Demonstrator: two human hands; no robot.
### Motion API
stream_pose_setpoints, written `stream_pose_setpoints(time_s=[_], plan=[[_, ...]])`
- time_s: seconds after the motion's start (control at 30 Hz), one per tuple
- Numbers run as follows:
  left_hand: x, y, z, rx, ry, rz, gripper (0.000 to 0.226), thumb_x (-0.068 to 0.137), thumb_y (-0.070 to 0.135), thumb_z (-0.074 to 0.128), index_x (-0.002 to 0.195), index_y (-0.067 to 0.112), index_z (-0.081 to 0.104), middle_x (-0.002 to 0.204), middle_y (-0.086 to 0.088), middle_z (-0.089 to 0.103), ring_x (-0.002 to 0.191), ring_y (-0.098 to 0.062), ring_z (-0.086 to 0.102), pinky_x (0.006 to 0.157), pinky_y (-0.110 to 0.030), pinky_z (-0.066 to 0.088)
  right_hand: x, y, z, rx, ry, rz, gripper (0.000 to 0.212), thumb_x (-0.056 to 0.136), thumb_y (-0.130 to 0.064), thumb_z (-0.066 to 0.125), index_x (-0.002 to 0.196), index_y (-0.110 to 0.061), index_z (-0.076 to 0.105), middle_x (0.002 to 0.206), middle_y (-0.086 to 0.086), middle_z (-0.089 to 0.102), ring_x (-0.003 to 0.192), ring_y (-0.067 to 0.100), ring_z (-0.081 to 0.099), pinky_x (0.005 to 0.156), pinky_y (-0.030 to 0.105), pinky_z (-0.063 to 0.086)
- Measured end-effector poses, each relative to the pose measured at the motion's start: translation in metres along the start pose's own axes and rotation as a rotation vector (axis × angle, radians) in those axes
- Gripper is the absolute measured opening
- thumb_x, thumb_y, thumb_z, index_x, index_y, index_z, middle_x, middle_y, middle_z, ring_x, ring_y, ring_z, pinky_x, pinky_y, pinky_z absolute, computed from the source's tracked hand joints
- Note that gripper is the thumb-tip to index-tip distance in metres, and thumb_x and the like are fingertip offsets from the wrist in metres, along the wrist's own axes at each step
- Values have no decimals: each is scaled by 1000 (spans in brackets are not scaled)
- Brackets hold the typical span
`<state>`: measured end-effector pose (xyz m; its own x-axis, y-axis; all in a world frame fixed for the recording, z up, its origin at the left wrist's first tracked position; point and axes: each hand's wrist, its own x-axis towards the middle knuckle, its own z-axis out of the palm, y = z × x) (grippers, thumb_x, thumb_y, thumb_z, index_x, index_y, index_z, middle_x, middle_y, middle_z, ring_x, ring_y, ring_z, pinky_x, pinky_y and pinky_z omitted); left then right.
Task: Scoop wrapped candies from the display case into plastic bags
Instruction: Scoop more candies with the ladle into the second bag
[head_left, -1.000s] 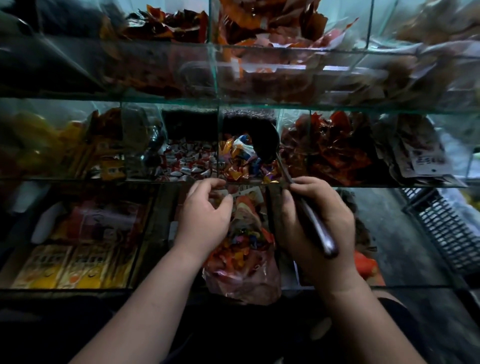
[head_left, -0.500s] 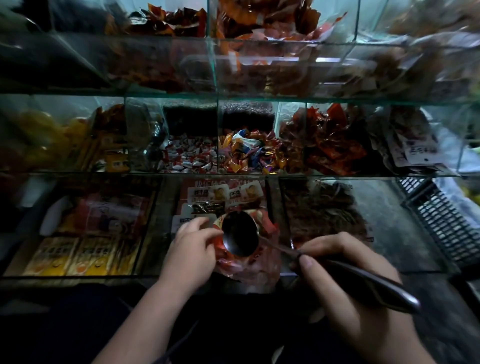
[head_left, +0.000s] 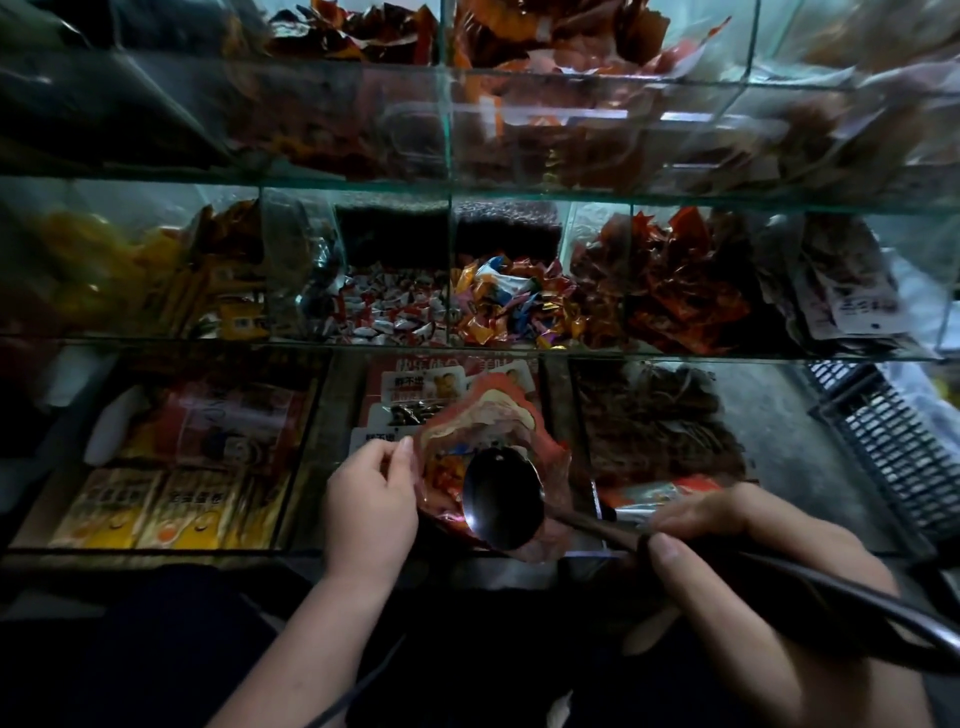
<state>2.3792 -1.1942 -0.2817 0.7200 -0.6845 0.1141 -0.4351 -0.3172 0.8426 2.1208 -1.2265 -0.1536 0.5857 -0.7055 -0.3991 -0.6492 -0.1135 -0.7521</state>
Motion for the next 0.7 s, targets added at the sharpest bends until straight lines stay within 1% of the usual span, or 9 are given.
stream_pose_setpoints(time_s=[0.03,0.07,0.1,0.13,0.2,0.27,0.4,0.57,0.7], plan=[[0,0,1,19,-13,21,29,101,31,56,74,25,64,76,9,66,73,-3,60,63,-29,51,-11,1,5,-198,88,-113,51,100,-20,60,60,-36,34,63,-1,50,84,-1,56,93,16,48],[0,0,3,50,-34,47,25,101,29,56,76,27,63,82,12,64,79,-1,59,65,-21,47,-2,3,5,-310,340,-252,25,93,-29,65,68,-26,60,70,-2,57,82,-4,57,86,13,48],[-2,0,4,83,-61,72,24,101,28,55,78,28,61,88,15,62,84,1,58,67,-15,42,11,-1,13,-350,650,-280,13,86,-34,66,73,-33,63,76,-6,63,76,-8,59,76,8,46],[-3,1,6,108,-89,90,22,101,28,54,79,30,60,91,18,61,88,4,56,68,-11,39,12,4,22,-325,724,-351,8,82,-36,66,77,-30,65,78,-10,65,74,-6,61,71,9,46],[-7,0,9,122,-123,105,19,102,30,53,84,31,59,92,22,59,88,9,54,67,-10,38,36,11,32,-312,583,-346,10,83,-34,65,85,-26,70,82,-9,67,78,4,65,73,24,53],[-9,-2,10,120,-126,116,16,102,31,52,89,32,60,89,22,60,84,11,54,63,-13,42,69,13,39,-383,417,-213,15,85,-31,66,95,-24,74,93,-4,69,88,19,68,80,36,55],[-13,-3,9,110,-170,127,14,103,32,50,98,30,63,90,21,61,85,9,56,67,-25,55,100,20,56,-523,257,-86,21,82,-37,65,99,-27,71,91,-5,60,93,22,64,79,33,51],[-15,-3,12,96,-169,155,13,102,31,53,103,28,66,92,24,59,89,15,55,67,-7,44,113,25,69,-498,391,-106,43,65,-58,44,76,-22,66,71,-3,64,72,20,63,59,29,44],[-16,-3,14,85,-183,154,12,103,30,53,99,29,65,92,22,61,95,13,55,66,-5,42,137,39,71,-296,666,22,33,86,-46,64,70,-17,67,65,1,67,68,22,66,58,27,41]])
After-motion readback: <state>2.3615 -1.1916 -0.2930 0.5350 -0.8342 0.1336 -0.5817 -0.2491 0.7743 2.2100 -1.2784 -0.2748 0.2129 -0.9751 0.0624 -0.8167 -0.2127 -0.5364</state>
